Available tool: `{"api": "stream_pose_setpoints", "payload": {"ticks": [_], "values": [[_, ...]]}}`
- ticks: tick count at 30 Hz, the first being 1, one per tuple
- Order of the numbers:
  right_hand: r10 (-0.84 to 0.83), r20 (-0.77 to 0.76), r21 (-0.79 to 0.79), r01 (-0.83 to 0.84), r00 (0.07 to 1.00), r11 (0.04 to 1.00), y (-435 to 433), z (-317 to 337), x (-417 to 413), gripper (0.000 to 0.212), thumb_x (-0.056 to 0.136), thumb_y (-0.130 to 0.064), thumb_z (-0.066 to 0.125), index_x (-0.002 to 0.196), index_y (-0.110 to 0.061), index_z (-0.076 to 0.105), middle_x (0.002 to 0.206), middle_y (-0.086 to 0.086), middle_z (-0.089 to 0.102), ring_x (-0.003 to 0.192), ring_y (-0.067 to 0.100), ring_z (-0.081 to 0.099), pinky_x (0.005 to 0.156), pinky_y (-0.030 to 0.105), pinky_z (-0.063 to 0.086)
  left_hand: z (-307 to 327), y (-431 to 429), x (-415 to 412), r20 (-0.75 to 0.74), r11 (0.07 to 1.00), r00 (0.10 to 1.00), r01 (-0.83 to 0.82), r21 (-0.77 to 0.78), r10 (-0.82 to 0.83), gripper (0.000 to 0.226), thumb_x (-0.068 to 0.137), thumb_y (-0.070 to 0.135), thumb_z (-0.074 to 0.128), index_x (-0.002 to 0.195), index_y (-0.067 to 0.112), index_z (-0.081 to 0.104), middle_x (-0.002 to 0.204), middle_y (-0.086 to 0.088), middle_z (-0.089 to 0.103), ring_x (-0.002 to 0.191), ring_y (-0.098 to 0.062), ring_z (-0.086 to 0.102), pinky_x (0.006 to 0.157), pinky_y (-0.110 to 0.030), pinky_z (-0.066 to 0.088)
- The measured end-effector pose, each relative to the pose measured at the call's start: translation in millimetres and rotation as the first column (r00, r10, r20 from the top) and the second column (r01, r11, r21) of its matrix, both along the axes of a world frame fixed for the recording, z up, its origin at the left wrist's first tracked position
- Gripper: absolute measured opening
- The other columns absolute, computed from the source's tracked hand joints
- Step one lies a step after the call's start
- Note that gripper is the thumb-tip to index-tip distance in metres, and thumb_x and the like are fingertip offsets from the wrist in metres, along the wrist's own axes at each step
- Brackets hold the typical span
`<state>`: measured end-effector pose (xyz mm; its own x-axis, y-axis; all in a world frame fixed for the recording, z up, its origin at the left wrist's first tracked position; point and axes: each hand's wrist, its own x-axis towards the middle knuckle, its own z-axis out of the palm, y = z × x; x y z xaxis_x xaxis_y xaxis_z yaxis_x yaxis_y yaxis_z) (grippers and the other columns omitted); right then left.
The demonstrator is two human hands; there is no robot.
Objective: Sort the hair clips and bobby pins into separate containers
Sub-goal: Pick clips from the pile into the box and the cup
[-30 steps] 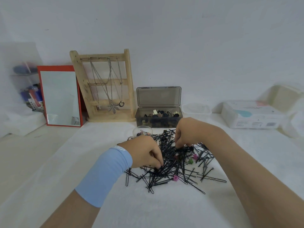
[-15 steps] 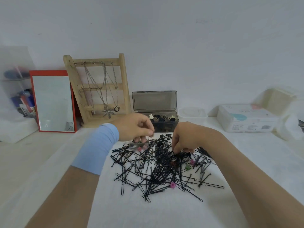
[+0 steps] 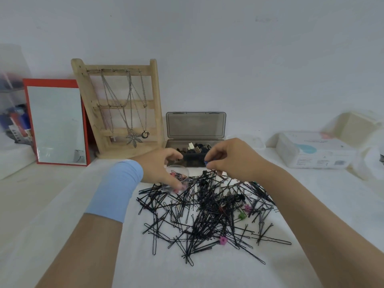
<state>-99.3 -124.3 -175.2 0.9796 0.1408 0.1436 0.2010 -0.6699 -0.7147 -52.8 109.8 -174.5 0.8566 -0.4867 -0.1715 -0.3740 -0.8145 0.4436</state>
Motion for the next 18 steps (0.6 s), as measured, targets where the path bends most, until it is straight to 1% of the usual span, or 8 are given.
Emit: {"api": "stream_pose_setpoints", "payload": {"ticks": [2, 4, 6, 8, 10, 13, 16, 18], "values": [[-0.023, 0.033, 0.029, 0.022, 0.999, 0.999, 5, -3, 1, 0.006, 0.084, -0.018, 0.077, 0.089, -0.021, 0.075, 0.06, -0.006, 0.069, 0.046, 0.003, 0.057, 0.046, 0.016, 0.045, -5, -4, 2, -0.007, 1.0, 1.0, -0.001, -0.016, 0.001, 0.086, 0.069, 0.032, 0.087, 0.141, 0.033, 0.04, 0.133, 0.015, 0.051, 0.117, -0.005, 0.049, 0.1, -0.026, 0.039], [-0.033, 0.091, 0.051, 0.029, 0.995, 0.998, 13, -7, 2, 0.007, 0.084, -0.018, 0.077, 0.09, -0.022, 0.076, 0.061, -0.012, 0.065, 0.045, -0.004, 0.053, 0.047, 0.01, 0.04, -5, -9, 3, 0.032, 0.997, 0.999, 0.015, -0.076, -0.013, 0.086, 0.069, 0.028, 0.087, 0.141, 0.031, 0.04, 0.133, 0.013, 0.055, 0.115, -0.006, 0.052, 0.093, -0.023, 0.042], [-0.027, 0.157, 0.035, 0.022, 0.987, 0.999, 23, -11, 3, 0.007, 0.084, -0.02, 0.077, 0.089, -0.025, 0.077, 0.067, -0.015, 0.066, 0.052, -0.006, 0.055, 0.054, 0.007, 0.039, -3, -15, 3, 0.054, 0.99, 0.998, 0.042, -0.135, -0.034, 0.088, 0.067, 0.028, 0.087, 0.141, 0.029, 0.04, 0.128, 0.013, 0.056, 0.112, -0.005, 0.055, 0.087, -0.019, 0.042], [0.002, 0.178, -0.015, 0.001, 0.984, 1.0, 29, -16, 5, 0.01, 0.084, -0.023, 0.077, 0.091, -0.03, 0.077, 0.077, -0.015, 0.07, 0.064, -0.007, 0.06, 0.063, 0.009, 0.042, -4, -21, 3, 0.055, 0.983, 0.997, 0.07, -0.169, -0.062, 0.093, 0.062, 0.03, 0.089, 0.141, 0.032, 0.04, 0.125, 0.014, 0.058, 0.112, -0.006, 0.057, 0.094, -0.025, 0.047], [0.025, 0.15, -0.049, -0.018, 0.988, 0.999, 29, -19, 7, 0.017, 0.084, -0.025, 0.076, 0.101, -0.03, 0.077, 0.088, -0.016, 0.073, 0.075, -0.008, 0.063, 0.071, 0.01, 0.045, -8, -24, 4, 0.041, 0.984, 0.997, 0.066, -0.167, -0.06, 0.095, 0.059, 0.032, 0.089, 0.14, 0.034, 0.039, 0.125, 0.014, 0.058, 0.114, -0.007, 0.058, 0.099, -0.032, 0.048], [-0.03, 0.169, -0.052, 0.04, 0.985, 0.998, 21, -17, 7, 0.022, 0.09, -0.022, 0.071, 0.112, -0.026, 0.075, 0.096, -0.015, 0.071, 0.079, -0.008, 0.061, 0.077, 0.011, 0.044, -9, -16, 6, 0.058, 0.995, 0.998, 0.022, -0.092, -0.017, 0.092, 0.065, 0.029, 0.088, 0.141, 0.033, 0.037, 0.126, 0.014, 0.056, 0.115, -0.007, 0.054, 0.093, -0.027, 0.043], [-0.05, 0.153, -0.255, 0.089, 0.987, 0.963, 12, -18, 9, 0.022, 0.095, -0.017, 0.064, 0.112, -0.026, 0.075, 0.1, -0.011, 0.069, 0.085, 0.006, 0.062, 0.083, 0.02, 0.048, -7, -8, 7, 0.08, 0.999, 0.997, -0.002, -0.034, 0.004, 0.089, 0.066, 0.033, 0.087, 0.141, 0.035, 0.039, 0.131, 0.014, 0.054, 0.123, -0.009, 0.051, 0.1, -0.03, 0.041], [-0.017, 0.113, -0.417, 0.063, 0.993, 0.907, 11, -24, 10, 0.026, 0.096, -0.016, 0.06, 0.114, -0.03, 0.073, 0.113, -0.009, 0.071, 0.096, 0.012, 0.065, 0.091, 0.028, 0.052, -5, -10, 5, 0.089, 1.0, 0.996, 0.007, -0.023, -0.005, 0.082, 0.068, 0.039, 0.085, 0.14, 0.035, 0.045, 0.134, 0.016, 0.052, 0.124, -0.008, 0.05, 0.103, -0.029, 0.038]]}}
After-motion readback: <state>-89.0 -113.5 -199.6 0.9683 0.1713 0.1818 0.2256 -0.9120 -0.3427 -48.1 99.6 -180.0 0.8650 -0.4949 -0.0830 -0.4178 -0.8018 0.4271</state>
